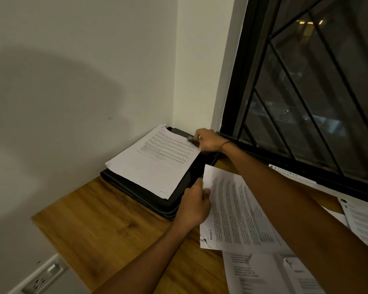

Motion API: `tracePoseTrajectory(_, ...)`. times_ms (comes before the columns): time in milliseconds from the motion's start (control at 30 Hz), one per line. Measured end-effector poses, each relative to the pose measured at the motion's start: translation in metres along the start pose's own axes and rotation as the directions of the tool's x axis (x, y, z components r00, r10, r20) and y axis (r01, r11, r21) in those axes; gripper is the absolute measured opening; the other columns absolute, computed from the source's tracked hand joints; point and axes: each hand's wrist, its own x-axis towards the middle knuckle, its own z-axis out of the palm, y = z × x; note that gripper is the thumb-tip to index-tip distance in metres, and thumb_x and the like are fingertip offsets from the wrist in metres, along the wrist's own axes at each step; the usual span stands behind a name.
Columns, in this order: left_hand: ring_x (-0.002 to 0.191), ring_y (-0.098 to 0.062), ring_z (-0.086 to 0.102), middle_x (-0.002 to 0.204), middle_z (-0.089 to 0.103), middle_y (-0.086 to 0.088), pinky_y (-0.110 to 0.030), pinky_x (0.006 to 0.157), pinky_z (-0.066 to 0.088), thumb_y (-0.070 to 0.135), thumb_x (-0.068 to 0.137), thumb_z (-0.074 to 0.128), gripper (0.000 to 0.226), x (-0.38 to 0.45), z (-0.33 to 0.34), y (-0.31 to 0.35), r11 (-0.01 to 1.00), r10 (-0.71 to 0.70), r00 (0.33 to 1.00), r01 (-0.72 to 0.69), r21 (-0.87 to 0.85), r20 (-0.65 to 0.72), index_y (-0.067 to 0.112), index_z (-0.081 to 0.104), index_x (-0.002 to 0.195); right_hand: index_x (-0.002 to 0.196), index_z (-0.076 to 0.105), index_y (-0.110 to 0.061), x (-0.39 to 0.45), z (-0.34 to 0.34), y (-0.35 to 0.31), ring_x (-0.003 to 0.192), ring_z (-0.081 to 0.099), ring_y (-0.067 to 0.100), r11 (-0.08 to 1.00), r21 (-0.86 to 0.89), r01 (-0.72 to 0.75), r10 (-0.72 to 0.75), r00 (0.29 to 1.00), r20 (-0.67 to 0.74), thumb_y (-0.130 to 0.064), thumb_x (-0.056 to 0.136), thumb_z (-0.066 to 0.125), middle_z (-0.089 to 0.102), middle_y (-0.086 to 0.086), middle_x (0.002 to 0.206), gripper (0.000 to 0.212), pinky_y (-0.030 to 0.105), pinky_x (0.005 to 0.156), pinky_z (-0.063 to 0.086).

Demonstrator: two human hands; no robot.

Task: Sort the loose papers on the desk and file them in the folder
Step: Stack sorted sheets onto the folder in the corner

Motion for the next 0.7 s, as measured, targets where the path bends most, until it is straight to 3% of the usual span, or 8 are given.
tracePoseTrajectory(67,0.092,-0.015,0.069,0.105,0.065,0.004,-0.016,0.065,0.054,0.023,0.108,0.044,0.011,0.001,0.001,0.000,1.000,-0.019,1.000,0.019,-0.002,0.006,0.018,0.053,0.112,0.122,0.057,-0.009,-0.024,-0.011,0.013,0.101,0.066,0.026,0.924,0.378,-0.061,0.079,0.996,-0.032,-0.012,0.095,0.070,0.065,0.010,0.110,0.030,0.037,0.083,0.059)
tracePoseTrajectory(133,0.092,-0.014,0.068,0.105,0.065,0.004,-0.017,0.066,0.053,0.022,0.108,0.044,0.011,0.002,0.002,0.001,0.999,-0.043,0.999,0.043,-0.003,0.012,0.019,0.053,0.112,0.126,0.052,-0.012,-0.048,-0.018,0.024,0.107,0.066,0.023,0.689,0.721,-0.074,0.092,0.996,0.014,-0.020,0.099,0.068,0.064,0.006,0.117,0.032,0.039,0.083,0.062)
tracePoseTrajectory(233,0.087,-0.011,0.069,0.100,0.065,0.004,-0.018,0.066,0.054,0.021,0.107,0.045,0.011,0.002,0.001,0.003,0.999,-0.038,0.999,0.038,0.007,0.005,0.016,0.054,0.109,0.132,0.057,-0.007,-0.073,-0.027,0.037,0.124,0.064,0.031,0.378,0.923,-0.066,0.062,0.997,0.045,-0.007,0.101,0.060,0.063,0.009,0.137,0.031,0.048,0.096,0.059)
tracePoseTrajectory(300,0.086,-0.011,0.069,0.098,0.066,0.003,-0.018,0.066,0.053,0.020,0.107,0.045,0.011,0.001,0.001,0.003,0.999,-0.030,1.000,0.030,0.010,0.002,0.015,0.055,0.107,0.136,0.055,-0.003,-0.085,-0.030,0.041,0.125,0.064,0.037,0.287,0.952,-0.110,0.026,0.994,0.107,-0.003,0.100,0.058,0.061,0.012,0.140,0.037,0.053,0.102,0.055)
tracePoseTrajectory(467,0.089,-0.011,0.068,0.102,0.067,0.001,-0.019,0.068,0.052,0.020,0.107,0.045,0.012,0.001,0.001,0.004,0.999,-0.011,1.000,0.011,0.033,0.003,0.015,0.056,0.110,0.143,0.050,-0.002,-0.105,-0.024,0.041,0.117,0.069,0.033,0.351,0.926,-0.139,0.032,0.990,0.137,-0.002,0.099,0.060,0.066,0.015,0.131,0.045,0.043,0.095,0.060)
tracePoseTrajectory(600,0.087,-0.009,0.067,0.102,0.067,0.002,-0.016,0.067,0.051,0.019,0.107,0.045,0.013,-0.002,0.001,0.005,0.998,0.016,1.000,-0.016,0.062,0.007,0.014,0.056,0.112,0.135,0.056,-0.005,-0.114,-0.018,0.036,0.099,0.075,0.020,0.424,0.897,-0.121,0.019,0.992,0.125,-0.002,0.101,0.059,0.070,0.008,0.118,0.034,0.038,0.090,0.062)
tracePoseTrajectory(700,0.081,-0.005,0.064,0.100,0.066,0.003,-0.012,0.063,0.046,0.019,0.107,0.045,0.011,-0.002,0.000,0.006,0.996,0.020,1.000,-0.020,0.086,0.006,0.016,0.055,0.112,0.123,0.061,-0.009,-0.120,-0.016,0.031,0.098,0.076,0.019,0.433,0.894,-0.120,0.012,0.992,0.127,-0.001,0.101,0.057,0.070,0.011,0.120,0.024,0.034,0.088,0.062)
